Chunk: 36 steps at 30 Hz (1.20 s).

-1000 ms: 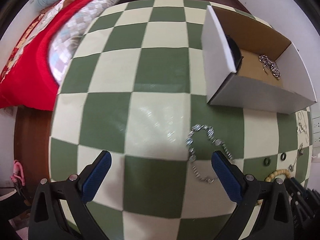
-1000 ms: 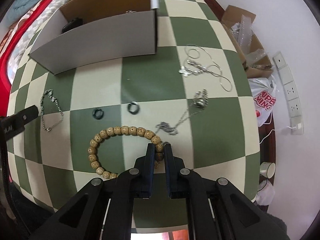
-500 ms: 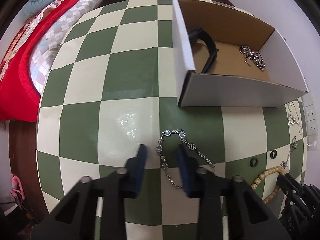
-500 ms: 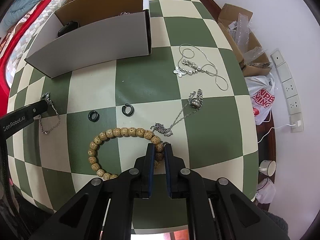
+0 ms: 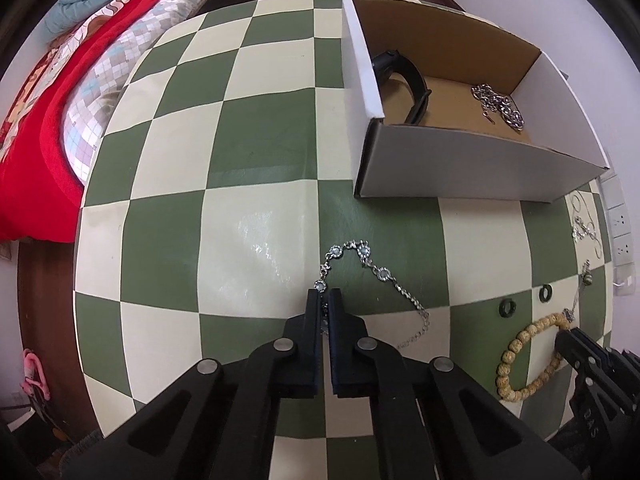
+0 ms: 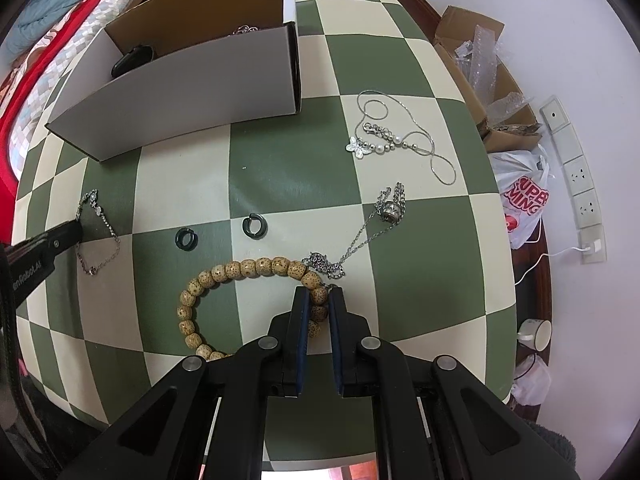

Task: Organize jewelry
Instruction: 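Lift both bracelets into the white box and release them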

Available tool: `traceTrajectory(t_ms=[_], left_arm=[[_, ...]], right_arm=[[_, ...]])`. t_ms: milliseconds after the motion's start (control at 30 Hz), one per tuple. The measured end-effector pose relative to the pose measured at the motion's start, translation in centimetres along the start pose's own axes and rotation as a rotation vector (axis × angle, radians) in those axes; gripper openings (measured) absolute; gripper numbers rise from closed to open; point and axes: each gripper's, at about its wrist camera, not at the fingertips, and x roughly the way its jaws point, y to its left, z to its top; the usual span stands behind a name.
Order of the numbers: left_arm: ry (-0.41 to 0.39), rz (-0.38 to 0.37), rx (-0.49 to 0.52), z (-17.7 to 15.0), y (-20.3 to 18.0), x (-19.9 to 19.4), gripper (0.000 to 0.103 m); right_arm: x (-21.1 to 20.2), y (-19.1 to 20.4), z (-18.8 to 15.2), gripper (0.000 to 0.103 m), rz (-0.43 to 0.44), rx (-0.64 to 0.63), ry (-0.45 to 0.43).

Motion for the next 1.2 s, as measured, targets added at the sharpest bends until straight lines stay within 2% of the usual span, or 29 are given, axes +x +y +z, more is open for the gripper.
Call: traceTrajectory(t_ms=[333, 433, 500, 567, 633, 700, 733, 867, 933, 1033, 1100, 1167, 1200], left_arm=[[-0.062, -0.083, -0.076, -0.6, 2.7, -4.6, 0.0], [-0.069, -0.141, -0.104, -0.4, 3.6, -5.7, 0.0], [-0.055, -0.224, -0.171, 0.1, 4.9, -5.3, 0.002], [0.016, -0.296, -0.233, 0.6, 5.5, -3.6, 0.006], [0.073, -0.307, -0.266, 1.0, 5.8, -2.2, 0.011], [0.099, -0.299, -0.252, 1.6, 5.6, -1.1, 0.03], [0.106, -0.284, -0.235, 1.9, 5.3, -0.8, 0.044], [0.135, -0.184, -0.112, 3.0, 3.4, 0.5, 0.046], [0.126, -0.099, 0.01, 3.3, 1.6, 0.6, 0.046], [0.1, -0.026, 0.127, 3.2, -0.3, 0.6, 0.045], [0.09, -0.047, 0.145, 3.0, -0.8, 0.4, 0.032], [0.084, -0.049, 0.157, 2.8, -1.1, 0.3, 0.002], [0.086, -0.047, 0.157, 2.7, -1.2, 0.3, 0.002]], right_arm=[[-0.6, -1.3, -0.4, 0.01, 0.057, 0.05, -0.041], [-1.5, -1.7, -0.5, 0.01, 0.089, 0.067, -0.06], [-1.9, -1.8, -0.4, 0.01, 0.103, 0.067, -0.06], [-2.1, -1.8, -0.3, 0.01, 0.104, 0.066, -0.059], [-1.9, -1.9, -0.2, 0.01, 0.102, 0.071, -0.053], [-1.6, -1.9, -0.1, 0.01, 0.096, 0.069, -0.045], [-1.5, -2.1, 0.1, 0.01, 0.096, 0.07, -0.044], [-1.5, -2.2, 0.5, 0.01, 0.088, 0.066, -0.042], [-1.4, -2.2, 0.7, 0.01, 0.084, 0.067, -0.04], [-1.4, -2.2, 1.1, 0.01, 0.076, 0.065, -0.04], [-1.4, -2.0, 1.2, 0.01, 0.071, 0.062, -0.038], [-1.2, -1.9, 1.3, 0.01, 0.065, 0.057, -0.036], [-1.2, -1.8, 1.3, 0.01, 0.065, 0.057, -0.035]])
